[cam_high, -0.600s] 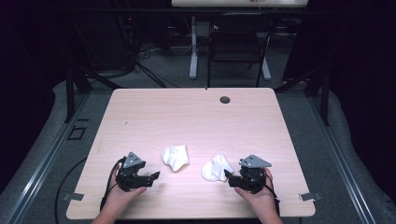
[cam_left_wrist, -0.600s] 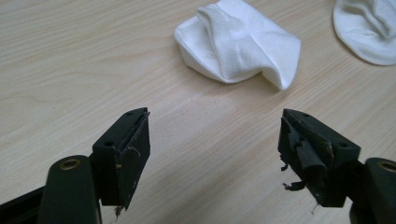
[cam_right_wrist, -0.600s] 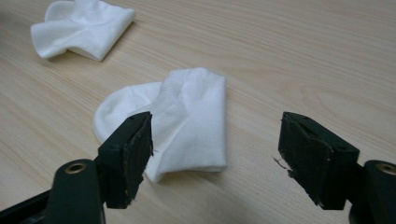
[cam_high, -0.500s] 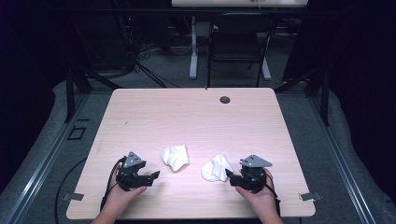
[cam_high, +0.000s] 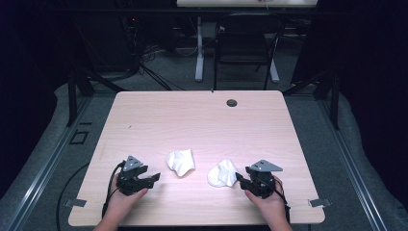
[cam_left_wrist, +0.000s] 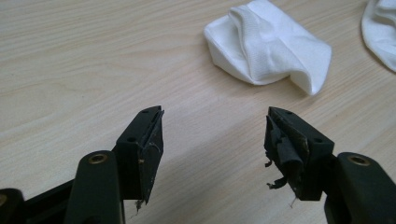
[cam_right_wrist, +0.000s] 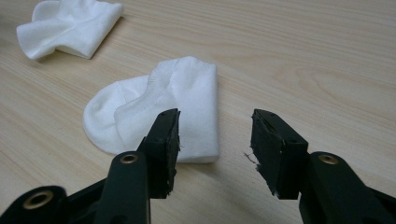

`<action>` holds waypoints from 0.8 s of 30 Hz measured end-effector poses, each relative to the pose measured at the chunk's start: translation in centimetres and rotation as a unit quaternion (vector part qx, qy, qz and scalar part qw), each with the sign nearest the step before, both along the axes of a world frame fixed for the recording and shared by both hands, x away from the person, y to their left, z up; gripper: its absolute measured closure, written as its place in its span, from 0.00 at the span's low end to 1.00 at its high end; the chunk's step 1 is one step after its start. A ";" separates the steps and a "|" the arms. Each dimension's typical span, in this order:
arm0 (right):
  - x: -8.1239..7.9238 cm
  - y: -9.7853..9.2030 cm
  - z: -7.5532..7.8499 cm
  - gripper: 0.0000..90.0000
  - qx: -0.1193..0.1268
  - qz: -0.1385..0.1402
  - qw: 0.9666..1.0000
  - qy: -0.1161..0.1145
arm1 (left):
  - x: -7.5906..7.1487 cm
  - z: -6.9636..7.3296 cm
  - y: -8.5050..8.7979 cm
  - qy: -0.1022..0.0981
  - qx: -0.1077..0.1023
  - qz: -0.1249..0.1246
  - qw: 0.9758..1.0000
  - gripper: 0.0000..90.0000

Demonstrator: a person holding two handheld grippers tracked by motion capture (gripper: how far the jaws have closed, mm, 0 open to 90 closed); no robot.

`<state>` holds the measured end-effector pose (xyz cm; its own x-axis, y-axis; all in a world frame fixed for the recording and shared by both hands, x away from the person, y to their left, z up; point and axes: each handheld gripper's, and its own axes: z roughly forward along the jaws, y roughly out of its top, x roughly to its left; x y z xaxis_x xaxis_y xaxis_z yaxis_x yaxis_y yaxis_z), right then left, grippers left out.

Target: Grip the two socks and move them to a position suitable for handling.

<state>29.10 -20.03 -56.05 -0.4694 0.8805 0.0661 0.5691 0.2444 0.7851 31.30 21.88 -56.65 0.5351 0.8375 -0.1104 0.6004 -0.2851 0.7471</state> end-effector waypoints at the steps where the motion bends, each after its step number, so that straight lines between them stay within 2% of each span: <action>1: 0.0 0.1 0.0 0.59 0.004 -0.001 1.000 0.001 | 0.0 -0.1 0.1 -0.005 -0.008 0.000 1.000 0.43; 3: 0.0 0.2 0.0 0.59 0.006 -0.004 1.000 0.004 | 0.0 0.0 0.2 -0.007 -0.008 0.000 1.000 0.44; 5: 0.1 0.3 0.0 0.62 0.004 -0.004 1.000 0.006 | 0.1 0.1 0.2 -0.005 -0.016 0.000 1.000 0.44; 7: 0.3 0.2 0.1 0.71 0.012 -0.002 1.000 0.012 | 0.1 0.1 0.0 0.006 -0.022 -0.005 1.000 0.44; 8: 0.3 0.2 0.1 0.71 0.012 -0.002 1.000 0.012 | 0.1 0.1 0.0 0.006 -0.022 -0.005 1.000 0.46; 10: 0.5 0.3 0.2 0.79 0.015 -0.001 1.000 0.018 | -0.1 0.2 -0.2 0.005 -0.010 -0.002 1.000 0.47; 14: 0.8 0.7 0.2 0.87 0.013 0.007 1.000 0.023 | -0.2 0.2 -0.4 0.002 -0.004 -0.002 1.000 0.48; 16: 1.2 1.3 0.3 0.92 0.000 0.018 1.000 0.022 | -0.2 0.1 -0.2 0.008 -0.003 -0.003 1.000 0.53; 18: 1.2 1.6 0.3 0.93 -0.004 0.022 1.000 0.022 | -0.2 0.1 -0.1 0.007 -0.003 0.002 1.000 0.54; 19: 1.2 1.9 0.2 0.93 -0.019 0.025 0.999 0.020 | -0.2 0.1 0.1 0.006 -0.009 0.005 1.000 0.55; 20: 1.2 1.9 0.2 0.93 -0.019 0.025 0.999 0.020 | -0.2 0.1 0.1 0.006 -0.009 0.005 1.000 0.55; 21: 1.1 2.2 -0.1 0.94 -0.036 0.028 0.999 0.021 | -0.2 0.2 0.2 0.008 -0.010 0.006 1.000 0.55; 24: 1.2 2.3 -0.4 0.95 -0.041 0.031 0.998 0.024 | -0.3 0.4 0.4 0.005 -0.019 0.011 1.000 0.55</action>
